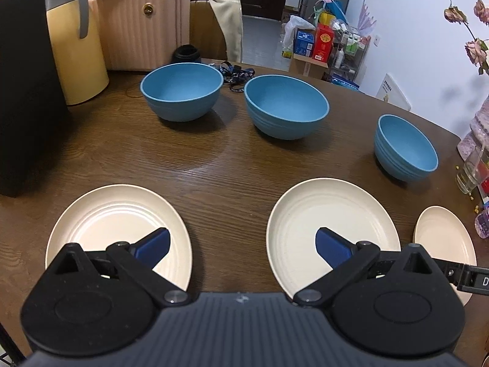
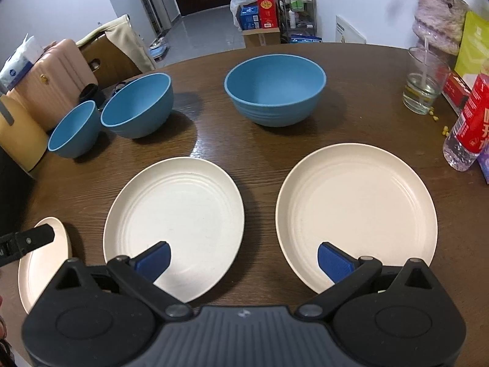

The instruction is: Organize plates and bowls

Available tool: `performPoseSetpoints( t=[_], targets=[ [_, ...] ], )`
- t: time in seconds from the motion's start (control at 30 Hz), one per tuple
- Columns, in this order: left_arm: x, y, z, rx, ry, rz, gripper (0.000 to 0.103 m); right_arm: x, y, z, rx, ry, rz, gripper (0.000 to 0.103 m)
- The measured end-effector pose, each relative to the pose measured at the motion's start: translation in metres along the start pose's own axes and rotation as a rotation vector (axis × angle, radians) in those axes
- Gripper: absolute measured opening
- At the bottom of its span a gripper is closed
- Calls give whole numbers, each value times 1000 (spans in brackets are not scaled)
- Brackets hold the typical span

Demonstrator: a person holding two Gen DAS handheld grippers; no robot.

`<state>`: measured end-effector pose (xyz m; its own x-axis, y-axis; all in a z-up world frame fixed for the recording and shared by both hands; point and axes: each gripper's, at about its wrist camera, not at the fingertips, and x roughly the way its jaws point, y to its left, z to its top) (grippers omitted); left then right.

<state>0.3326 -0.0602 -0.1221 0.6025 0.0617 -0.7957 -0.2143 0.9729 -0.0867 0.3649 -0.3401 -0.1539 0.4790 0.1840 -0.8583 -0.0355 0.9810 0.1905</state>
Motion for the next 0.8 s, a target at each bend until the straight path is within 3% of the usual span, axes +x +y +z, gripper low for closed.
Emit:
performPoseSetpoints(
  t=[0.6, 0.8],
  targets=[
    [11, -4, 4, -13, 22, 1, 103, 5, -18, -9, 72, -12, -17, 98],
    [29, -11, 10, -3, 58, -3, 103, 13, -17, -7, 76, -2, 6, 89]
  ],
)
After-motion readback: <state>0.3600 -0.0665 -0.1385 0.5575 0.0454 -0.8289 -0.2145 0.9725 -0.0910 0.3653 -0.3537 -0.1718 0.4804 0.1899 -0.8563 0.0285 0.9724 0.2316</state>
